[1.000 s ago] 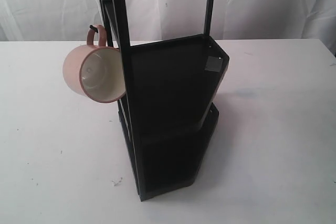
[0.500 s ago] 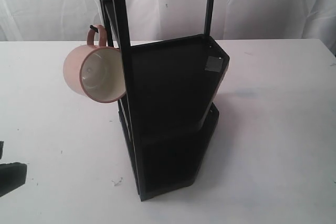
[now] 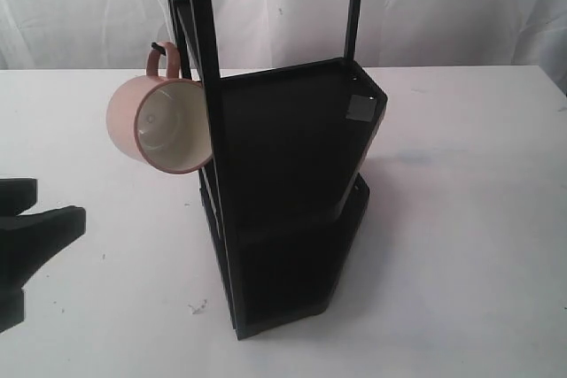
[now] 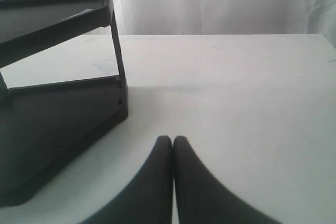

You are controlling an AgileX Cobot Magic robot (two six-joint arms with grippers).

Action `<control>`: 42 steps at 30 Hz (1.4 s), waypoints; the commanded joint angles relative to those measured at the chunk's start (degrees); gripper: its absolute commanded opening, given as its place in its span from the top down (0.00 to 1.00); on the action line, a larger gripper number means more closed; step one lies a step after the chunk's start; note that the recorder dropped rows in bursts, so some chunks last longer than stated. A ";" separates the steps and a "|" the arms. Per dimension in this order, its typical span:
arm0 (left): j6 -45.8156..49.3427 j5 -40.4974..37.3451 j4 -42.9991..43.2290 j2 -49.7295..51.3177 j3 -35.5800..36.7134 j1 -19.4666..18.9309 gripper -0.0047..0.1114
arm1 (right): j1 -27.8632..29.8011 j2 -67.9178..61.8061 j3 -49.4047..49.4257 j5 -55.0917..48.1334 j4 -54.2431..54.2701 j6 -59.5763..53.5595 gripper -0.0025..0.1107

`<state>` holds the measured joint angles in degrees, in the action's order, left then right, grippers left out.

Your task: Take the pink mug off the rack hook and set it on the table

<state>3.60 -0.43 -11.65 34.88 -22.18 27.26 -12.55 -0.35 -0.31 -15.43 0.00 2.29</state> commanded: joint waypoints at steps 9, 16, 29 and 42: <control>-4.28 22.41 2.41 12.45 -3.33 7.49 0.41 | 0.52 0.35 0.31 0.26 -0.38 0.06 0.98; -5.17 26.89 0.67 13.33 -3.33 7.74 0.41 | 0.52 0.35 0.31 0.26 -0.38 0.06 0.98; -0.30 27.92 -0.74 23.41 -8.94 7.74 0.41 | 0.52 0.35 0.31 0.26 -0.38 0.06 0.98; 22.06 22.44 -22.62 24.43 -10.44 7.74 0.42 | 0.52 0.35 0.31 0.36 -0.38 0.06 0.98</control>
<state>22.01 24.85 -30.59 59.08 -32.54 34.65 -12.55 -0.35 -0.31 -15.43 0.00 2.29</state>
